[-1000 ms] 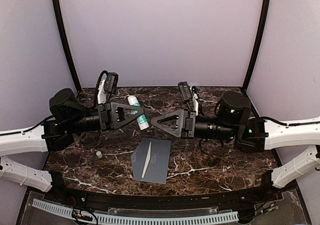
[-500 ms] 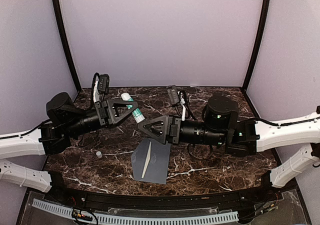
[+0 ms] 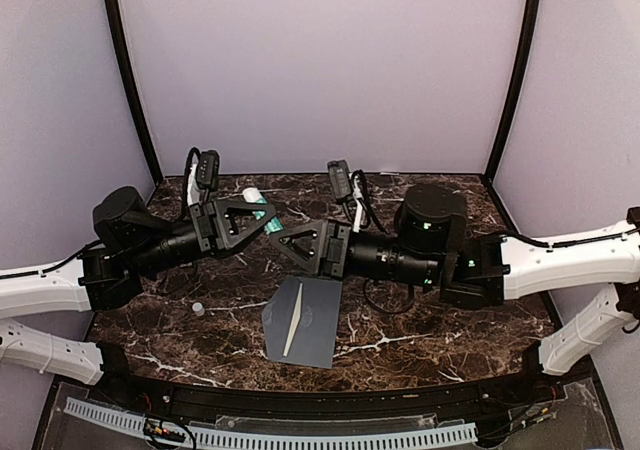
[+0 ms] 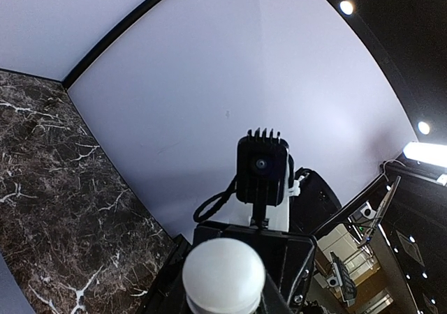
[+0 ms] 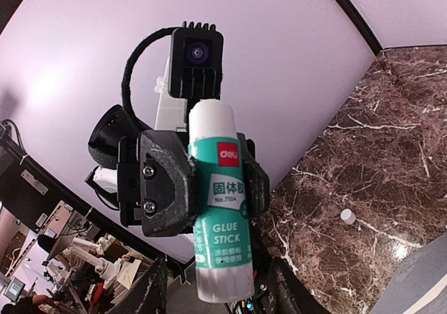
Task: Place the letter into the envelope and seal it
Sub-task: Unscrew the solid glue, then adjust the solid glue.
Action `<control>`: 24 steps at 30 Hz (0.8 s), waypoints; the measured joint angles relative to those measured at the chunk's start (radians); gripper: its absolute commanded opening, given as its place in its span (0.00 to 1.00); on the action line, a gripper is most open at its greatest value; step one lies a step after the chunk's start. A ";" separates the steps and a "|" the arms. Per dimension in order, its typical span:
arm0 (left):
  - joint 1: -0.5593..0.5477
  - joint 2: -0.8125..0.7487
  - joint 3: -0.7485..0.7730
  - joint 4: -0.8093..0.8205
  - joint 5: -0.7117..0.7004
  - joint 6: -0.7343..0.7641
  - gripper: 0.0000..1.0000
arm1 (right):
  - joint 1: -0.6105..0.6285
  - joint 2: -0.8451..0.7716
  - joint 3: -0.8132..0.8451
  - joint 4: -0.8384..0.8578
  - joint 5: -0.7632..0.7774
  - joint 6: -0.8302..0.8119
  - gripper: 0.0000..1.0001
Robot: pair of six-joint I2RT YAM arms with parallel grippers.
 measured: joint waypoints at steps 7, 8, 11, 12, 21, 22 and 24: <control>0.000 0.000 -0.001 0.017 0.005 -0.013 0.00 | -0.008 0.018 0.015 0.016 -0.005 -0.008 0.37; 0.000 0.001 -0.001 0.020 0.007 -0.014 0.00 | -0.011 0.021 0.016 0.016 -0.007 -0.008 0.37; 0.000 0.005 -0.002 0.029 0.012 -0.020 0.00 | -0.018 0.033 0.021 0.019 -0.014 -0.008 0.35; 0.000 0.008 -0.002 0.031 0.015 -0.020 0.00 | -0.019 0.035 0.023 0.020 -0.018 -0.008 0.35; 0.000 0.013 -0.008 0.039 0.027 -0.032 0.00 | -0.027 0.044 0.031 0.034 -0.039 -0.016 0.21; 0.000 0.013 -0.009 0.040 0.026 -0.034 0.00 | -0.028 0.045 0.031 0.036 -0.041 -0.018 0.19; 0.000 0.013 -0.010 0.040 0.026 -0.040 0.00 | -0.030 0.045 0.031 0.037 -0.045 -0.022 0.14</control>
